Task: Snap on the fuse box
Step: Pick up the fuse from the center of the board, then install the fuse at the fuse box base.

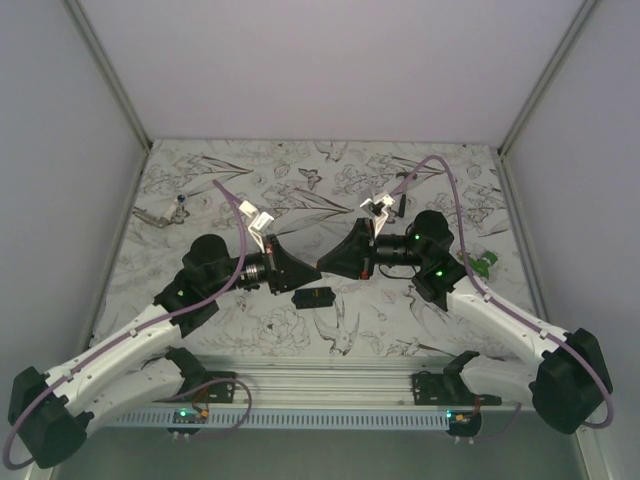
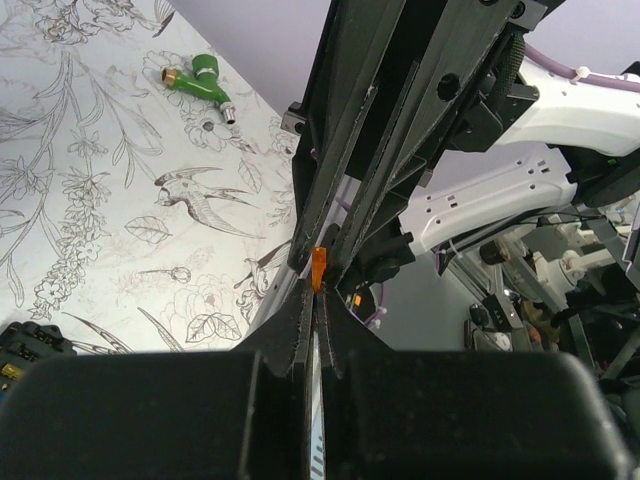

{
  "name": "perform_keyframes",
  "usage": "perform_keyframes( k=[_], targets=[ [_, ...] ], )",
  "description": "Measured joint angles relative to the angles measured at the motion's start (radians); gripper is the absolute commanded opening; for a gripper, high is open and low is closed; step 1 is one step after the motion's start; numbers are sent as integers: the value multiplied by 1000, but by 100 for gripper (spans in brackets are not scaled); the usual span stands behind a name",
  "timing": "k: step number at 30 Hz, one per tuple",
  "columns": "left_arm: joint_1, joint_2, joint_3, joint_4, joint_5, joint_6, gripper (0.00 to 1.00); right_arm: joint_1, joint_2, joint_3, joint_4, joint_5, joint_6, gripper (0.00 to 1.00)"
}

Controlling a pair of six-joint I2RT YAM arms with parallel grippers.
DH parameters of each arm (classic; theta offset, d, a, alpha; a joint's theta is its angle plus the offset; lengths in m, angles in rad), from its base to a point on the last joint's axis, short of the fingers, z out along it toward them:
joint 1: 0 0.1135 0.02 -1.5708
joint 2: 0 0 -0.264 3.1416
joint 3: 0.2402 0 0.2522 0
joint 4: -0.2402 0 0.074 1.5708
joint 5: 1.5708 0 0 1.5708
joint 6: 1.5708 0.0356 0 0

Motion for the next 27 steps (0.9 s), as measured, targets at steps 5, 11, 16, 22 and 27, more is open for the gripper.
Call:
perform_keyframes(
  k=[5, 11, 16, 22, 27],
  targets=[
    [-3, 0, 0, -1, -1, 0, 3, 0, 0, -1, -1, -3, -9, 0],
    [-3, -2, -10, -1, -24, 1, 27, 6, -19, -4, -43, 33, -54, 0],
    [20, -28, -95, -33, -93, 10, 38, 35, -28, -16, -161, 190, -119, 0],
    [126, -50, -221, -133, -182, -5, 48, 151, -21, -63, -266, 521, -163, 0],
    [186, 35, -240, -183, -211, -34, 56, 245, 36, -78, -306, 825, -166, 0]
  ],
)
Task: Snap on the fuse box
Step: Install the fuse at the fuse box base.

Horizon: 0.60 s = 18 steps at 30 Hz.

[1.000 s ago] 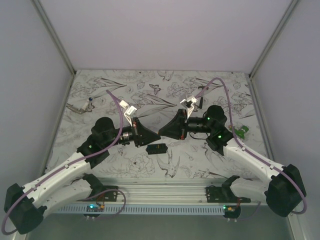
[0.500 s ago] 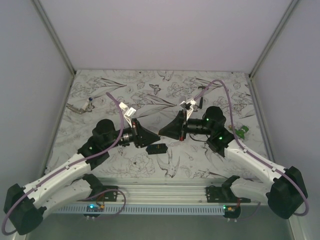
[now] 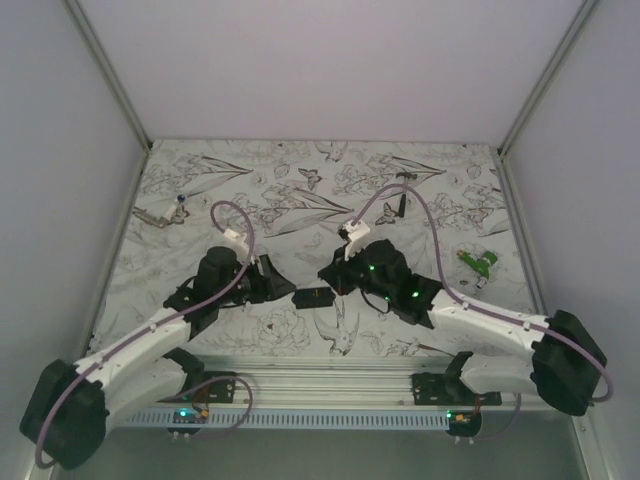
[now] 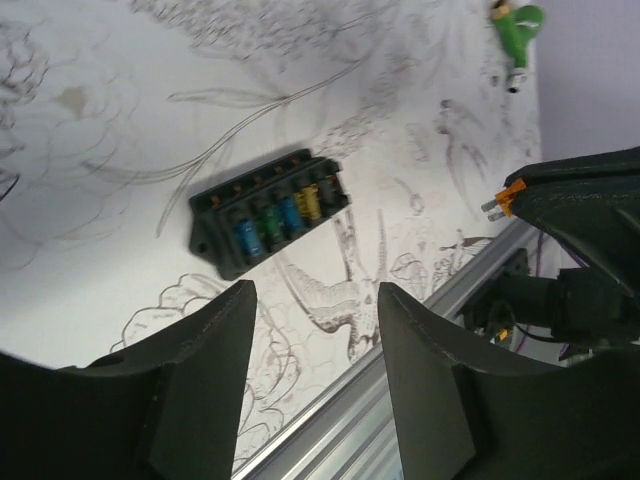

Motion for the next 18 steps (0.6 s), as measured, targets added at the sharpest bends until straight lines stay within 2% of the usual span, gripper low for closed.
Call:
perform_keyframes(
  k=[5, 9, 18],
  targets=[
    [6, 146, 13, -19, 6, -18, 59, 91, 103, 0, -23, 269, 37, 0],
    [6, 243, 45, -19, 14, -26, 62, 140, 174, 0, -42, 415, 81, 0],
    [5, 386, 85, 1, 31, -58, 63, 192, 258, 0, -64, 555, 154, 0]
  ],
)
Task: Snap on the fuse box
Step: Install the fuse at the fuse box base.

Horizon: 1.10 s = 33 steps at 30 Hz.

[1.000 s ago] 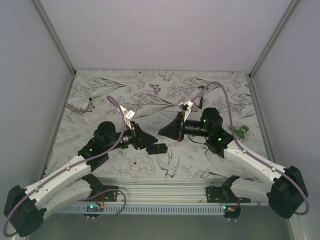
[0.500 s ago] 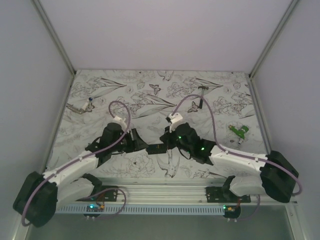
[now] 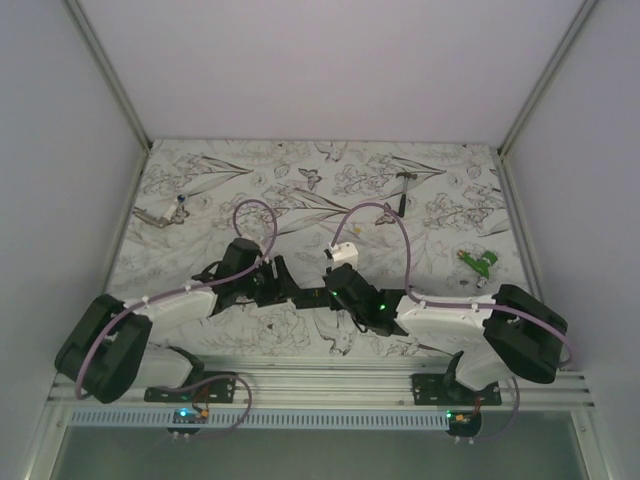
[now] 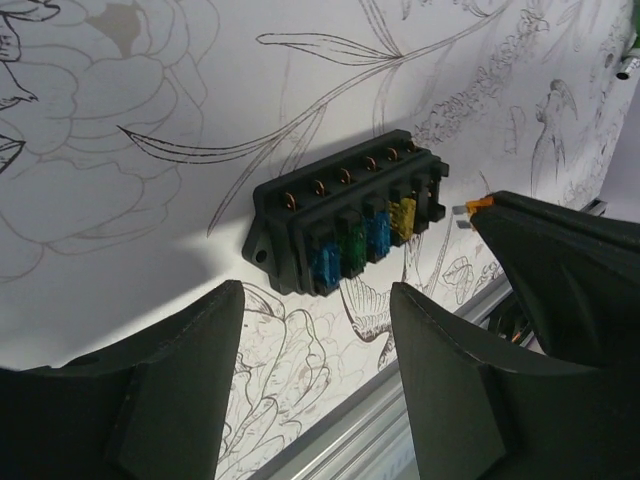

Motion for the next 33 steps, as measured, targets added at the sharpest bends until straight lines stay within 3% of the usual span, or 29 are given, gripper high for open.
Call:
perform_keyframes(
  k=[12, 33],
  targets=[
    [-97, 162, 45, 101, 6, -95, 62, 7, 35, 0, 2, 29, 16, 0],
    [-170, 162, 41, 169, -13, -185, 65, 7, 59, 26, -31, 95, -11, 0]
  ],
)
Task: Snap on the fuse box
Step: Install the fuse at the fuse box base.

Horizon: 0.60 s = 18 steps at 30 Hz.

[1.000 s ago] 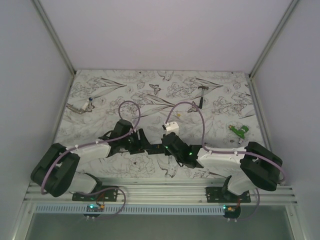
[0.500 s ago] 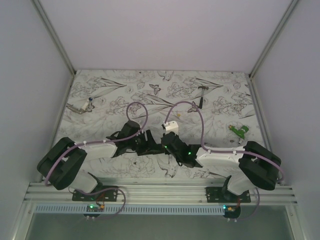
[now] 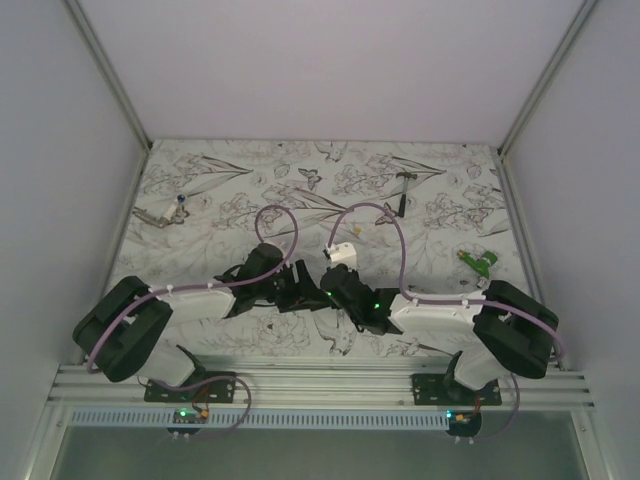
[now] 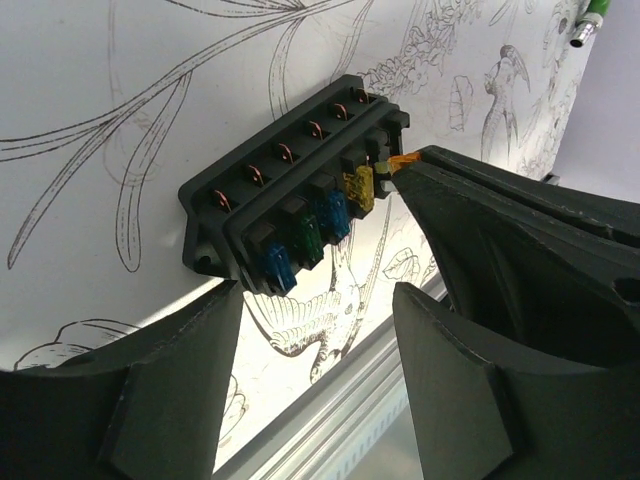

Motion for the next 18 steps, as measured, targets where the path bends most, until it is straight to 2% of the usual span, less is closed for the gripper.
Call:
perform_keyframes(
  k=[18],
  targets=[
    [26, -13, -18, 5, -8, -19, 65, 0, 34, 4, -4, 25, -12, 0]
  ],
)
